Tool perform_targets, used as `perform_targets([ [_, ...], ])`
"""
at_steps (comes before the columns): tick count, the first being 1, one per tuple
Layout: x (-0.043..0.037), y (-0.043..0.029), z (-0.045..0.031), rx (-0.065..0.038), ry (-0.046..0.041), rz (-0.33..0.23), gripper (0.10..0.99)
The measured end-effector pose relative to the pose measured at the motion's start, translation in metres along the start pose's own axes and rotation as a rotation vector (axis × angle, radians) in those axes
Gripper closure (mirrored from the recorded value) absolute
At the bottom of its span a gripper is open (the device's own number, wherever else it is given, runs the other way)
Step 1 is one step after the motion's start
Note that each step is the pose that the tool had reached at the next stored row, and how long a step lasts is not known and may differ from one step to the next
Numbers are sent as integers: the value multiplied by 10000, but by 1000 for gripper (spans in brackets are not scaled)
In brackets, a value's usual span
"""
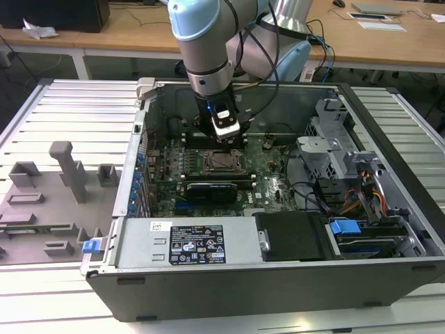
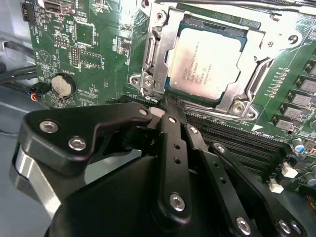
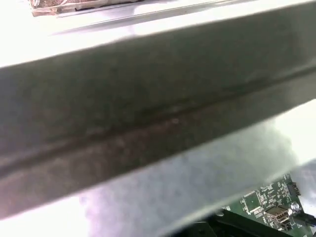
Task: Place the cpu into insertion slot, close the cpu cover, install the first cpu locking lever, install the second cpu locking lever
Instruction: 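Install the first cpu locking lever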
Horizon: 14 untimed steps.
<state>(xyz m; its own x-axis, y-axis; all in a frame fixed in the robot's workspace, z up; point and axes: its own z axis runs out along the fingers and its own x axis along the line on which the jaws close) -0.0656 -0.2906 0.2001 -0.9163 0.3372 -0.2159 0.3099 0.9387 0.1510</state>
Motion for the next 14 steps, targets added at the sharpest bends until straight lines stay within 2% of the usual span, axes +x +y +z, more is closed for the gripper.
perform_targets([
  [4,-23,17,-106,68,-22,-16,980],
  [7,-43,31,-192,274,-91,-75,980],
  [10,-52,37,-224,491,-153,-133,980],
  [13,-52,37,-224,498,-139,-133,980],
  [14,-55,38,-222,537,-20,-128,980],
])
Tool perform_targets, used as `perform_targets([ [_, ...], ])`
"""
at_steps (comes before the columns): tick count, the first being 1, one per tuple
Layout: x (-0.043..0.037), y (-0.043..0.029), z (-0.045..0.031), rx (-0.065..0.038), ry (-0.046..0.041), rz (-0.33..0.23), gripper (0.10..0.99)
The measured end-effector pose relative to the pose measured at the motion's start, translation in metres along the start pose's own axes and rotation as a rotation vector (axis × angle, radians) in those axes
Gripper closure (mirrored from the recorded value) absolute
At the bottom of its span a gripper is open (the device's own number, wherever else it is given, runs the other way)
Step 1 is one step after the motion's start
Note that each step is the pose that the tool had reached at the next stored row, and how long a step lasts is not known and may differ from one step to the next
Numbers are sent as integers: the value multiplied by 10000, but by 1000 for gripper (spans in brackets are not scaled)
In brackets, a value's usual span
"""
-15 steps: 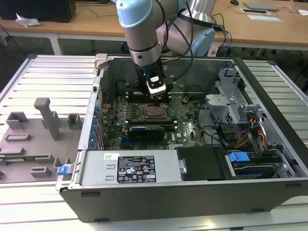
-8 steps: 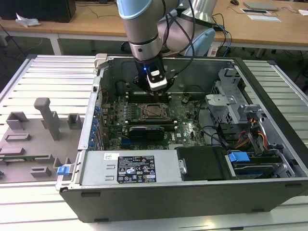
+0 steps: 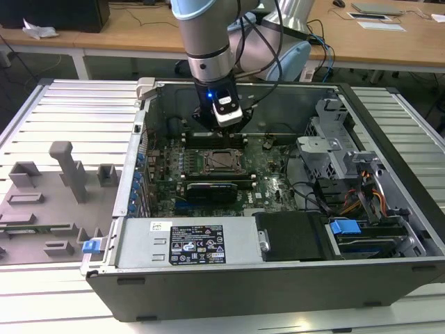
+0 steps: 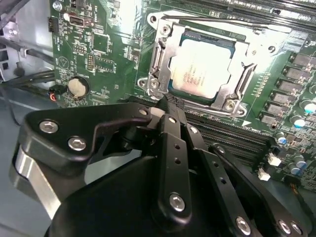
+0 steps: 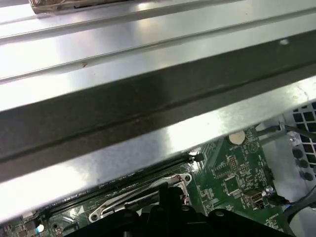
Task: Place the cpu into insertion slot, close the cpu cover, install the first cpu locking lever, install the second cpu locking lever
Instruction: 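Install the first cpu locking lever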
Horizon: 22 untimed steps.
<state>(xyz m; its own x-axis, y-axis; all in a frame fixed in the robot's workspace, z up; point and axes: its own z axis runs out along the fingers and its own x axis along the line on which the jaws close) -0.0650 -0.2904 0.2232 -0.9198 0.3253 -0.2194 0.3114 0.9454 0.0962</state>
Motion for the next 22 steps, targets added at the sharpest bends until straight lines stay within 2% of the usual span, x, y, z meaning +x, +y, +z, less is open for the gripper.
perform_targets([
  [2,-7,2,4,116,339,8,980],
  [3,-11,3,6,196,576,15,980],
  [4,-15,4,8,257,750,18,980],
  [5,-23,7,11,411,1192,25,980],
  [6,-23,7,11,443,1283,28,980],
  [10,-26,8,13,442,1288,27,980],
  [12,-54,18,21,435,1298,-23,980],
  [15,-115,37,37,430,1388,-260,980],
  [16,-121,39,39,452,1423,-348,980],
  [18,-123,38,39,567,1471,-549,980],
  [22,-128,26,38,705,1491,-785,980],
])
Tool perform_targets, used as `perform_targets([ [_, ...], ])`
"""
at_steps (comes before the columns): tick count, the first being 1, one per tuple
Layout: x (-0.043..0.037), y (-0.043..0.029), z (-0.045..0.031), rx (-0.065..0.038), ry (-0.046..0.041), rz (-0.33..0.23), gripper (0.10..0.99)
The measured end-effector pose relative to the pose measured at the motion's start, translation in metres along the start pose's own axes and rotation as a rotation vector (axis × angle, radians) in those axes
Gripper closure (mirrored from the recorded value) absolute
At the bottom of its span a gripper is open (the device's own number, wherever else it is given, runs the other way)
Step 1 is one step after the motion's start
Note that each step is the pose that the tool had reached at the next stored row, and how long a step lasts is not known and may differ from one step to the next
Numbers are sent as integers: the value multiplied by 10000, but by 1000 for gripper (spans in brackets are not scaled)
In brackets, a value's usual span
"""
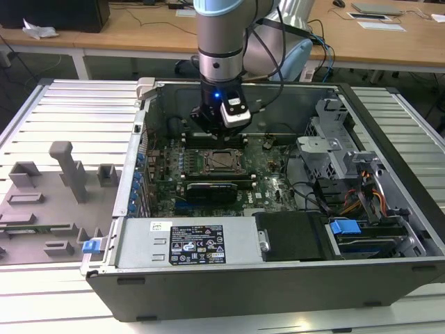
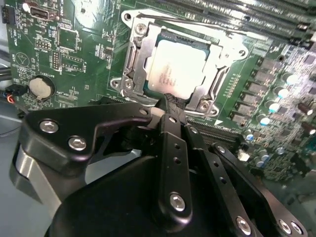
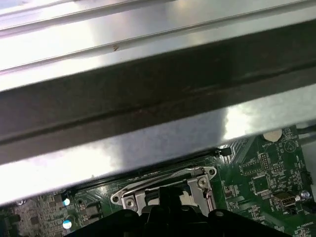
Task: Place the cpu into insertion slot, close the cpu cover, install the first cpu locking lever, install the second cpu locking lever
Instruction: 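Install the first cpu locking lever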
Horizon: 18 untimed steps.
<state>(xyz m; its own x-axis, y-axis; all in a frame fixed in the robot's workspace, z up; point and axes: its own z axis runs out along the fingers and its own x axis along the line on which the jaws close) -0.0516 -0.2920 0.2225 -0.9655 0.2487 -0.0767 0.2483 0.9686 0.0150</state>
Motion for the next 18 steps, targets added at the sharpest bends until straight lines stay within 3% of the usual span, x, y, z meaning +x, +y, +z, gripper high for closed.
perform_targets([
  [5,-15,-62,1,32,-2,-180,980],
  [15,-73,-325,4,13,1,-447,980],
  [18,-75,-332,10,-6,9,-825,980],
])
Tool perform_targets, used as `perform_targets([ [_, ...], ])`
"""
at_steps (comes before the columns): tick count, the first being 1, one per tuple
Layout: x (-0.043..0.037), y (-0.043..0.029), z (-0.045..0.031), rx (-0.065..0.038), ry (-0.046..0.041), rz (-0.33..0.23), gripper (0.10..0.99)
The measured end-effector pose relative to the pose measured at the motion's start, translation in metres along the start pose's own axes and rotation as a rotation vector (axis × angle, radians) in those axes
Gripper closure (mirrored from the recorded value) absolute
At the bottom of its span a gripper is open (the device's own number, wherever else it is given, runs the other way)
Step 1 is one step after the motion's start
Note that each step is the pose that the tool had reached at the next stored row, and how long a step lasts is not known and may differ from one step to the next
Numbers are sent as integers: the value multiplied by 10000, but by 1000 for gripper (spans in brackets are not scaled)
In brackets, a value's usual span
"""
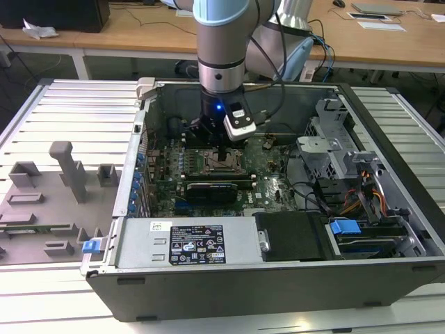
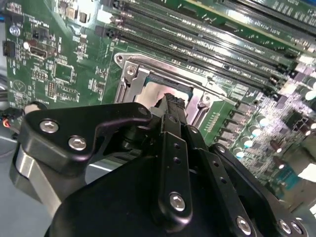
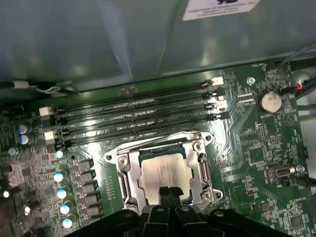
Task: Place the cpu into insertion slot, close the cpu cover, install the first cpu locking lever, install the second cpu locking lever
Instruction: 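Install the first cpu locking lever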
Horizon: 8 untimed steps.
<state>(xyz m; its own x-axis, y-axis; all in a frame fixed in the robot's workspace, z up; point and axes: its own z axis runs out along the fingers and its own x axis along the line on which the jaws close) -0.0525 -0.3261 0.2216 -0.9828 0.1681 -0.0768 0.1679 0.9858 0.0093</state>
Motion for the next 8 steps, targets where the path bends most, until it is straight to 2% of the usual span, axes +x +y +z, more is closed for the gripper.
perform_targets([
  [8,-30,4,19,-102,15,-1355,980],
])
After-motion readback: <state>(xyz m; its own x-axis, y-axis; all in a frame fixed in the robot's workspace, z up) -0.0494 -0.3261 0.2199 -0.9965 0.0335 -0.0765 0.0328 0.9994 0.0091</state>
